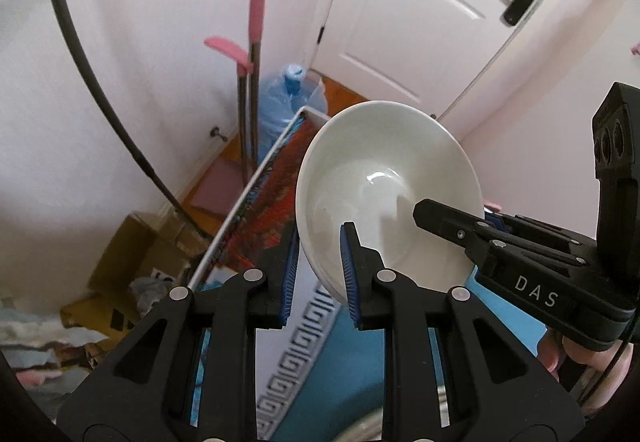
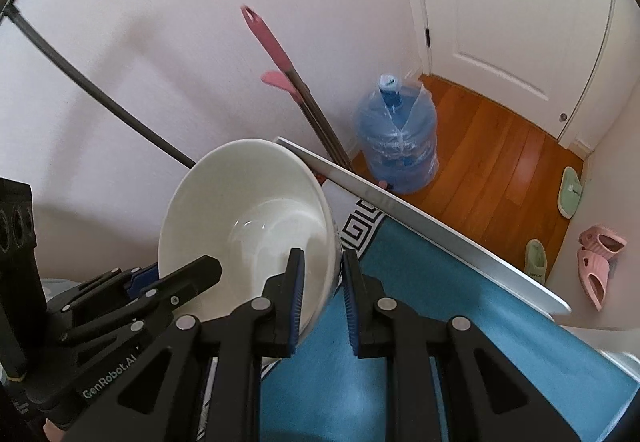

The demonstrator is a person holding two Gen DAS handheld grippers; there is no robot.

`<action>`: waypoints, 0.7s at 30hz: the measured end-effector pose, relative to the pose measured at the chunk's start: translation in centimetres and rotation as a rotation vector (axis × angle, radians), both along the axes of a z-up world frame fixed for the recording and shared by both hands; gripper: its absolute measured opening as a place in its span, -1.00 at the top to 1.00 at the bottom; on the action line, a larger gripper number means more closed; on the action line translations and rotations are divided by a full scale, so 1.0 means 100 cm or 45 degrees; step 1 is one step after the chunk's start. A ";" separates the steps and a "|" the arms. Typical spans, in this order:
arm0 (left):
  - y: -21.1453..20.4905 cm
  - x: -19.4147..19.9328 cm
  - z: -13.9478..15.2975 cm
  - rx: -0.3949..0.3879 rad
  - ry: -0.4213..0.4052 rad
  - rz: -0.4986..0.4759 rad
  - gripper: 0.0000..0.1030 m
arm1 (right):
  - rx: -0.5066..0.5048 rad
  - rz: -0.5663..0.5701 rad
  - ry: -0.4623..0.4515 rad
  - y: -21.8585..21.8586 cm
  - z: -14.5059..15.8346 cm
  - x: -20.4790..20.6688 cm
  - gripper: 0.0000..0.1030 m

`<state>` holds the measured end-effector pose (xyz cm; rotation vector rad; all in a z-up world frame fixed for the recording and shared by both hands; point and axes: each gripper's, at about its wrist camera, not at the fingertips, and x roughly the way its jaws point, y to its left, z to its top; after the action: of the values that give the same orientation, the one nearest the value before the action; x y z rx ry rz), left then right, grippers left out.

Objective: Organize plates and bowls
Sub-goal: 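Carry the small white bowl with both grippers and lower it into the cream bowl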

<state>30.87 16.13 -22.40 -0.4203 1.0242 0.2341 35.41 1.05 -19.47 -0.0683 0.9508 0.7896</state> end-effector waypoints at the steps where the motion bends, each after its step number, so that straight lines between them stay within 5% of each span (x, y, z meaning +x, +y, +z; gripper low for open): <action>1: -0.005 -0.004 0.006 0.007 -0.010 -0.004 0.64 | 0.005 -0.002 -0.013 -0.005 0.005 -0.006 0.66; 13: -0.137 -0.072 0.093 0.047 -0.100 -0.161 0.64 | 0.074 -0.125 -0.132 -0.132 0.065 -0.109 0.66; 21: -0.242 -0.120 0.108 -0.005 -0.099 -0.344 0.64 | 0.057 -0.302 -0.177 -0.237 0.070 -0.191 0.66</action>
<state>18.84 -8.02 -11.63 -0.2884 0.9929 -0.0261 16.30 -22.70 -12.46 0.0279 0.7927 0.5786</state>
